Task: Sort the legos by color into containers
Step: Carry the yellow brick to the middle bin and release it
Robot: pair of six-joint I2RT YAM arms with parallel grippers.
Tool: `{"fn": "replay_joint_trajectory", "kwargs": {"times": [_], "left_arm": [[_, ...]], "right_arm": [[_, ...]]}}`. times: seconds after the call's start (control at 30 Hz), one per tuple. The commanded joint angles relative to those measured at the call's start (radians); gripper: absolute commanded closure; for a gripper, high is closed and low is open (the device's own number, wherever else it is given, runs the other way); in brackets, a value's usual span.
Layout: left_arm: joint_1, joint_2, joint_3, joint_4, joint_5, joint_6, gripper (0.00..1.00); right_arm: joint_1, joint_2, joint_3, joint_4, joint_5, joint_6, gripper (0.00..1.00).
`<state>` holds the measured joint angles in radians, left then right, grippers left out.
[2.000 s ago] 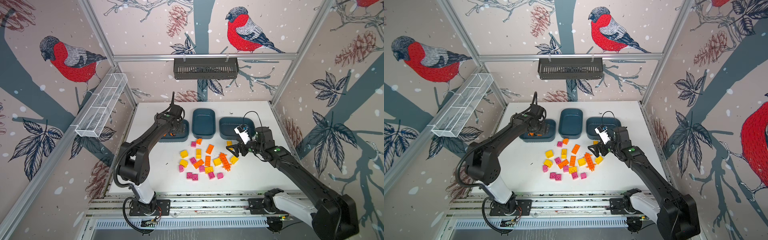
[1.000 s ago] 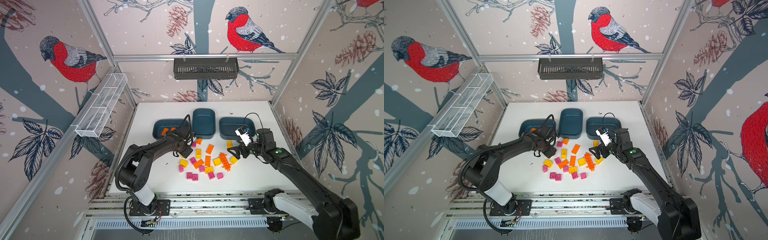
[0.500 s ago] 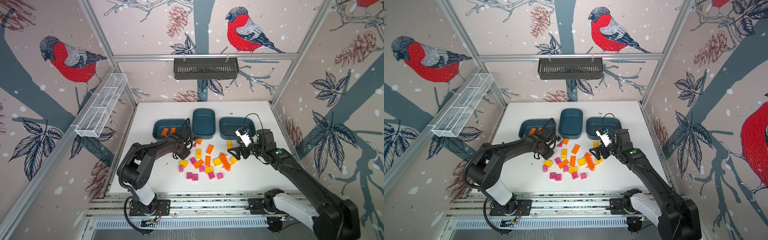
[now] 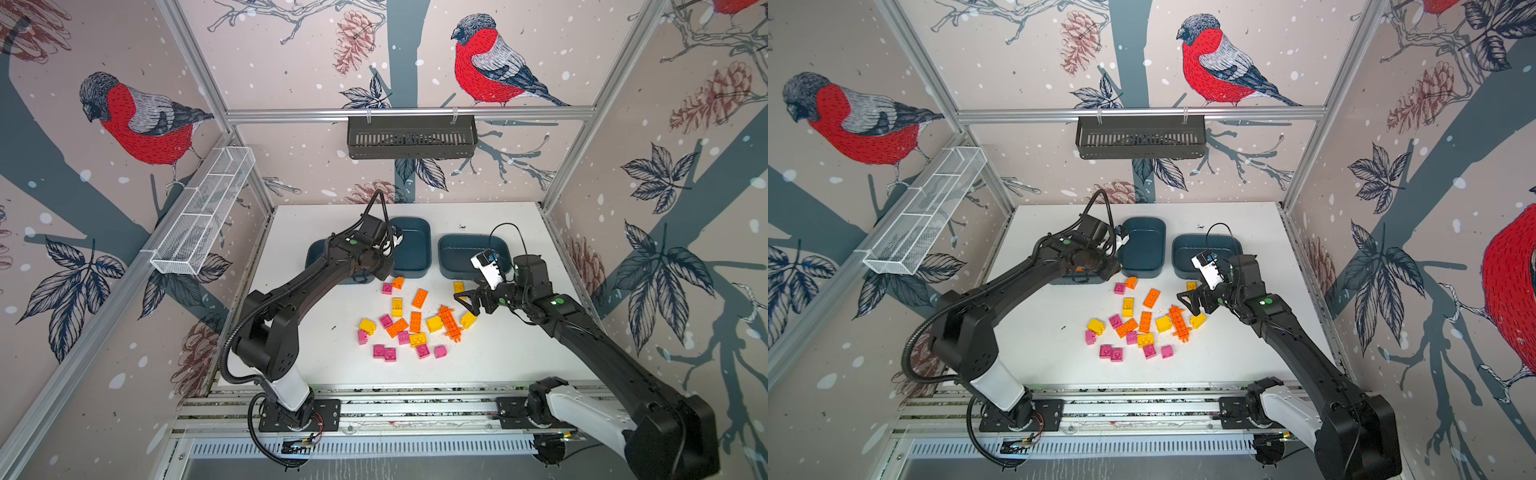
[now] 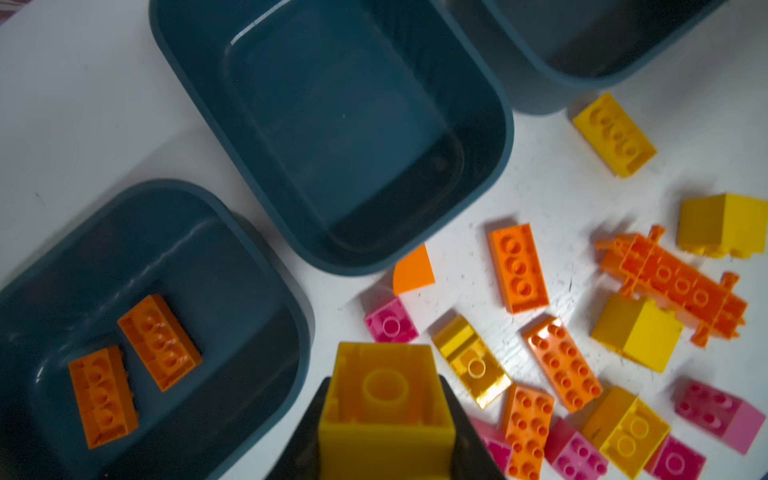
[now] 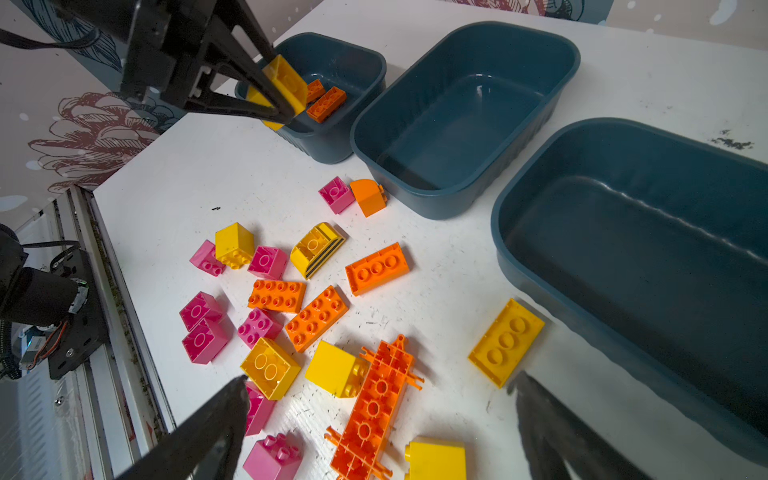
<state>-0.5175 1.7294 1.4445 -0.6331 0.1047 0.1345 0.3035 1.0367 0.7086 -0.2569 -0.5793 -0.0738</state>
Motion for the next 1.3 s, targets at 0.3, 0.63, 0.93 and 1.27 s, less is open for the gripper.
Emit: {"fn": "replay_joint_trajectory", "kwargs": {"times": [0.3, 0.63, 0.93, 1.27], "left_arm": [[0.032, 0.387, 0.378, 0.095, -0.041, -0.208, 0.69], [0.04, 0.564, 0.538, 0.034, -0.113, -0.263, 0.39], [0.032, 0.355, 0.384, -0.098, -0.114, -0.326, 0.18], [-0.012, -0.093, -0.135, -0.139, -0.154, -0.665, 0.19]], "right_arm": [[-0.001, 0.019, 0.007, 0.179, -0.041, 0.095, 0.01], [-0.003, 0.031, 0.011, 0.161, -0.018, 0.085, 0.01], [-0.003, 0.025, 0.003, 0.132, -0.015, 0.071, 0.01], [-0.007, 0.026, -0.017, 0.122, -0.035, 0.069, 0.01]]}}
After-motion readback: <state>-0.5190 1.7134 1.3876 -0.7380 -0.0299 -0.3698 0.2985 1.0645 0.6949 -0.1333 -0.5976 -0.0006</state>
